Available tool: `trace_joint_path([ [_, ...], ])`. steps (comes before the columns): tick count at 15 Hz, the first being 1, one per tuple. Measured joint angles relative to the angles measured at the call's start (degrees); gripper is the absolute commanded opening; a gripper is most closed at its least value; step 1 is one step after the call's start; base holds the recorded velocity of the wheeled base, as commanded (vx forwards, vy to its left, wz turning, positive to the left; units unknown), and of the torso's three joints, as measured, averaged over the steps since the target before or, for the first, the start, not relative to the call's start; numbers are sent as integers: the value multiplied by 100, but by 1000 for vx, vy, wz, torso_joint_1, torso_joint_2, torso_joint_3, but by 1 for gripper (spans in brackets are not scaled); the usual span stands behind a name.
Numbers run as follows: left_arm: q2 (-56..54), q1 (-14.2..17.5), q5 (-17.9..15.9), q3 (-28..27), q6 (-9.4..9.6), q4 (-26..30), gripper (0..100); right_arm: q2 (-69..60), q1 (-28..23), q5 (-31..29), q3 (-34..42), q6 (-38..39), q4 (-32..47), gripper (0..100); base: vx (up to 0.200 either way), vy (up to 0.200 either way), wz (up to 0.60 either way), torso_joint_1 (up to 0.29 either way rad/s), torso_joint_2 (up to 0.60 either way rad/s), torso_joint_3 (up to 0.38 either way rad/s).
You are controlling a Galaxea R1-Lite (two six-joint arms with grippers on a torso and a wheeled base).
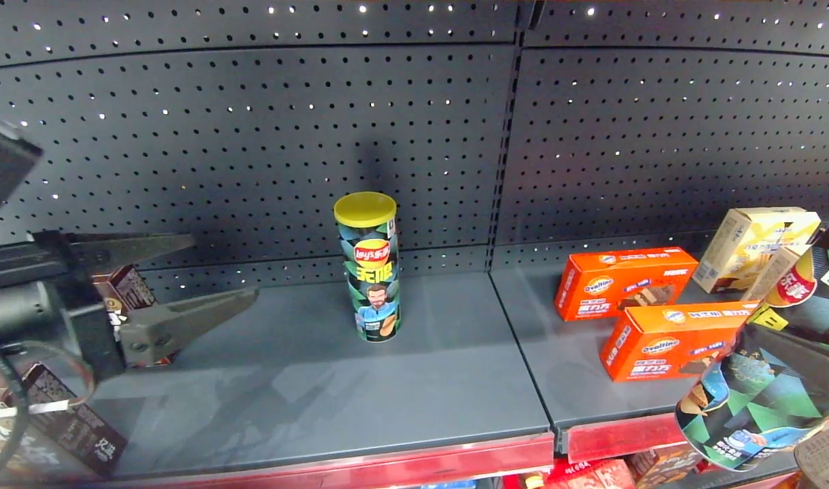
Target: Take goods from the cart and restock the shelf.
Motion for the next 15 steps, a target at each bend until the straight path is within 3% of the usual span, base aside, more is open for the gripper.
trace_joint_path([
  [5,1275,-16,-71,419,-16,-1952,100,74,13,7,-22,-13,-6,0,0,0,0,0,0,0],
  [8,1723,301,-555,651,-38,-2064,100,127,29,40,-28,-71,-22,0,0,0,0,0,0,0],
  [13,2235,455,-645,636,-41,-2325,100,124,38,44,-12,-71,-22,0,0,0,0,0,0,0],
  [15,2428,457,-680,603,-123,-2681,100,118,38,43,-4,-71,-22,0,0,0,0,0,0,0],
])
